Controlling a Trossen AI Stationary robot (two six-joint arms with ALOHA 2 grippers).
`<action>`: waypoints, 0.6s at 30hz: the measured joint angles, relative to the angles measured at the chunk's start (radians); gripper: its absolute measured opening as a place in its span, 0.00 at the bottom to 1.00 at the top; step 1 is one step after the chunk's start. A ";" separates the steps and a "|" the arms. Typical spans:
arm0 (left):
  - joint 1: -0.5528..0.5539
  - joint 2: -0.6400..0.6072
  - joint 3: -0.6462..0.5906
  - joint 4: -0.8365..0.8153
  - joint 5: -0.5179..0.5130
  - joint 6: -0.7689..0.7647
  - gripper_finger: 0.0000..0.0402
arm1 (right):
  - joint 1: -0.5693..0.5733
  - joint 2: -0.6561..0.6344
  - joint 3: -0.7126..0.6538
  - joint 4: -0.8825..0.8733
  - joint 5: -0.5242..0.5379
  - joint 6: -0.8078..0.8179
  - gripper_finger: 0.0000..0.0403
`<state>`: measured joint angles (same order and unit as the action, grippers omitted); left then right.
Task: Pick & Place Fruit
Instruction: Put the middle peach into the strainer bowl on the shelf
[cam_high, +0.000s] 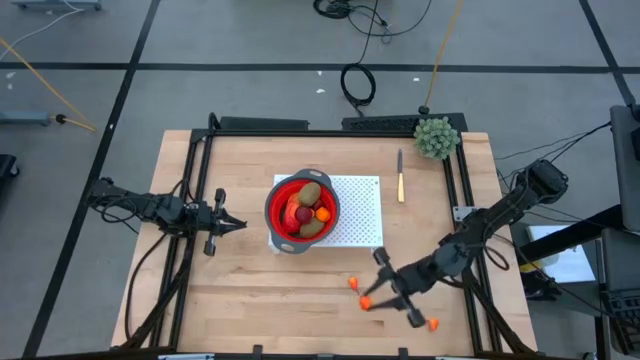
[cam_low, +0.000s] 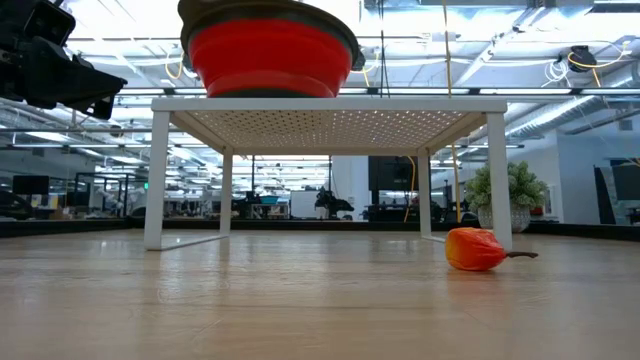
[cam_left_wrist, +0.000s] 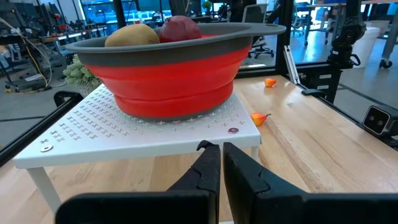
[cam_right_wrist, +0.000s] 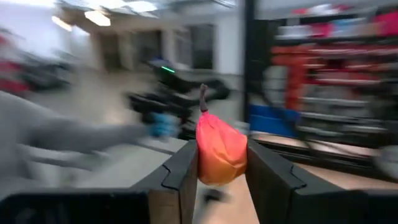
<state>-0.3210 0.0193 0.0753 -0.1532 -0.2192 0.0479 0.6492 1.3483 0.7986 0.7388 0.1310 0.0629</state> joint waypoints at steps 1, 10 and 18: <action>0.000 0.000 0.000 0.000 0.000 0.000 0.05 | 0.000 0.000 0.000 -0.018 0.056 -0.039 0.28; 0.000 0.000 0.000 0.000 0.000 -0.004 0.05 | 0.000 0.000 0.000 -0.070 0.491 -0.421 0.28; 0.000 0.000 0.000 0.000 0.000 -0.004 0.05 | -0.043 0.000 0.012 -0.089 0.687 -0.675 0.28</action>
<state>-0.3213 0.0194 0.0753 -0.1532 -0.2192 0.0441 0.6059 1.3483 0.8105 0.6497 0.8182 -0.6125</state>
